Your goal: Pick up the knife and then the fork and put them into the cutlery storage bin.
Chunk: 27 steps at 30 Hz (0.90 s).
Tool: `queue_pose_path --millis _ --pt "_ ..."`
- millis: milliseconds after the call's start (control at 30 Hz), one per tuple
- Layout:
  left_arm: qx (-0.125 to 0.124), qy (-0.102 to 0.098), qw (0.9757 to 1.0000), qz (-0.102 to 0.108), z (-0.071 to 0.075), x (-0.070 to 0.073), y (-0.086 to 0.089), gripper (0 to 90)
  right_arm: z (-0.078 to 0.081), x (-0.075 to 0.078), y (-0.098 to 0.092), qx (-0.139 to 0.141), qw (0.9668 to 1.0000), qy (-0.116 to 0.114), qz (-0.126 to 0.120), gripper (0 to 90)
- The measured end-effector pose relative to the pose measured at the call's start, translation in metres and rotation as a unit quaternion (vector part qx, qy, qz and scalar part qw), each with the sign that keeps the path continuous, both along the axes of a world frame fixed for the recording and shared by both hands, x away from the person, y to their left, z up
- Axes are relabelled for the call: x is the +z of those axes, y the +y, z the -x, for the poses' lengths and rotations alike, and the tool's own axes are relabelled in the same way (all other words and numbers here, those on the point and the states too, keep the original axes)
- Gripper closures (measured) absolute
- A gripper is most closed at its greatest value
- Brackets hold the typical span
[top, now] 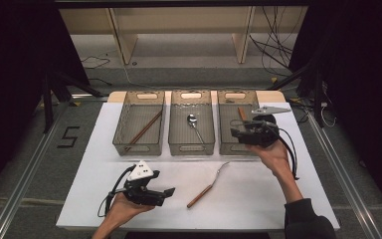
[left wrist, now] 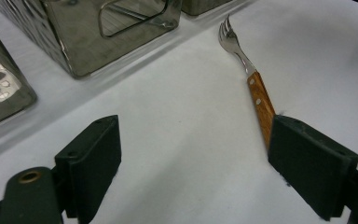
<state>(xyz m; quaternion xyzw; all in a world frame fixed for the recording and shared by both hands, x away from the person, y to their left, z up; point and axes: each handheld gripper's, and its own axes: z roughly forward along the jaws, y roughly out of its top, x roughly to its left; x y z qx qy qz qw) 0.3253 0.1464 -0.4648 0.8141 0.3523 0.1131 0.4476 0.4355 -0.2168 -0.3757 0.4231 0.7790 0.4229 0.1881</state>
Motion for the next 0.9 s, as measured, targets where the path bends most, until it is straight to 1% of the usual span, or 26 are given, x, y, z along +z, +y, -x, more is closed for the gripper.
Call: queue_pose_path --millis 100,200,233,333,367,400,467,500,600,733,800,867,900 --pt "0.001 0.006 1.0 0.0 0.0 0.001 -0.003 17.1 0.013 -0.003 0.001 0.011 0.9999 -0.006 -0.006 36.3" --pt "0.002 0.014 0.9999 -0.003 -0.002 0.002 -0.007 17.1 0.024 -0.008 0.003 0.018 0.9998 -0.009 -0.003 34.4" --pt "0.0 0.014 0.9999 -0.008 -0.002 0.002 -0.009 17.1 0.027 -0.01 0.002 0.019 0.9998 -0.01 -0.005 34.2" --pt "-0.008 0.026 0.9994 -0.019 -0.003 0.004 -0.016 17.1 0.036 -0.016 -0.001 0.022 0.9996 -0.01 -0.012 33.4" --pt "-0.013 0.033 0.999 -0.028 -0.005 0.004 -0.018 17.1 0.039 -0.019 -0.003 0.024 0.9995 -0.008 -0.016 33.1" --pt "-0.015 0.035 0.9987 -0.033 -0.006 0.003 -0.021 17.1 0.042 -0.02 -0.004 0.025 0.9995 -0.008 -0.017 32.5" --pt "-0.017 0.043 0.9984 -0.034 -0.008 0.004 -0.025 17.2 0.048 -0.023 -0.007 0.026 0.9995 -0.009 -0.018 32.3" --pt "-0.024 0.047 0.9978 -0.04 -0.008 0.004 -0.029 17.2 0.051 -0.024 -0.008 0.026 0.9994 -0.01 -0.022 32.3" --pt "-0.034 0.052 0.9964 -0.056 -0.009 0.004 -0.039 17.2 0.06 -0.029 -0.013 0.029 0.9991 -0.012 -0.028 32.1" --pt "-0.045 0.062 0.9948 -0.068 -0.01 0.004 -0.049 17.7 0.069 -0.034 -0.016 0.034 0.9988 -0.014 -0.034 32.0" --pt "-0.052 0.063 0.9936 -0.077 -0.011 0.005 -0.055 17.9 0.072 -0.036 -0.016 0.036 0.9987 -0.014 -0.032 32.0" --pt "-0.057 0.067 0.9929 -0.08 -0.011 0.006 -0.06 18.2 0.076 -0.039 -0.014 0.038 0.9988 -0.015 -0.027 31.8" --pt "-0.061 0.07 0.9922 -0.084 -0.012 0.006 -0.063 18.4 0.077 -0.04 -0.014 0.039 0.9988 -0.014 -0.027 31.6"
